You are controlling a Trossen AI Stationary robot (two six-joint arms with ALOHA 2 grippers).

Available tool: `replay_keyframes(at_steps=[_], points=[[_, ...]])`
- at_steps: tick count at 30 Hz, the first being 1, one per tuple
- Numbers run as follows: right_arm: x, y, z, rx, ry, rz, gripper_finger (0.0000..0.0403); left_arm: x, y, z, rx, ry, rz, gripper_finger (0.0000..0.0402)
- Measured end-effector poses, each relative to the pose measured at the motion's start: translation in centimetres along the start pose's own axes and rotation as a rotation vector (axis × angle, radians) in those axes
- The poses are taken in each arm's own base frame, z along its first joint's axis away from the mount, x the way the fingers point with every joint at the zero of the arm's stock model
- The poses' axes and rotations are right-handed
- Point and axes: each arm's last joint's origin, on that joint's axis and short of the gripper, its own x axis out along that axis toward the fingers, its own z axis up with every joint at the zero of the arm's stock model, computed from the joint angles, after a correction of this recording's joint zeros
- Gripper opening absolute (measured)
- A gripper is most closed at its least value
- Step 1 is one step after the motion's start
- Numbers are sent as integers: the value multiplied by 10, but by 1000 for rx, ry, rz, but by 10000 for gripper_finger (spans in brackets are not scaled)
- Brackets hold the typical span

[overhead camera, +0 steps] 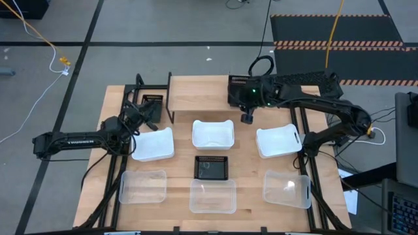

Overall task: Stack baskets on shelf by color
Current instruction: Put the top right black bin on the shelf, then stack the bottom black bin on top of the black bin on the shelf

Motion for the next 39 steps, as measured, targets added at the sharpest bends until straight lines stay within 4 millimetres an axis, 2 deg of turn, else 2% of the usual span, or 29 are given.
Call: replay_keyframes(at_steps=[4,7,10,12,15,18,24,30,39], points=[[-15,3,4,-26,-51,-12,101,0,0,0,0,0,0,93],[-36,9,10,-82,-140,-20,127,0,0,1,-4,-7,1,93],[-52,28,18,-201,-232,12,142,0,0,1,-6,-12,2,93],[-53,49,22,-355,-285,104,145,0,0,1,-6,-13,2,93],[-34,90,15,-637,-320,264,143,0,0,1,-5,-13,2,93],[-7,126,0,-841,-296,311,138,0,0,1,-7,-12,2,93],[32,176,-17,-962,-245,394,135,0,0,-1,4,7,-1,93],[58,200,-32,-1126,-168,476,134,0,0,-1,5,7,0,93],[86,209,-45,-1227,-117,505,134,0,0,-1,6,9,-1,93]])
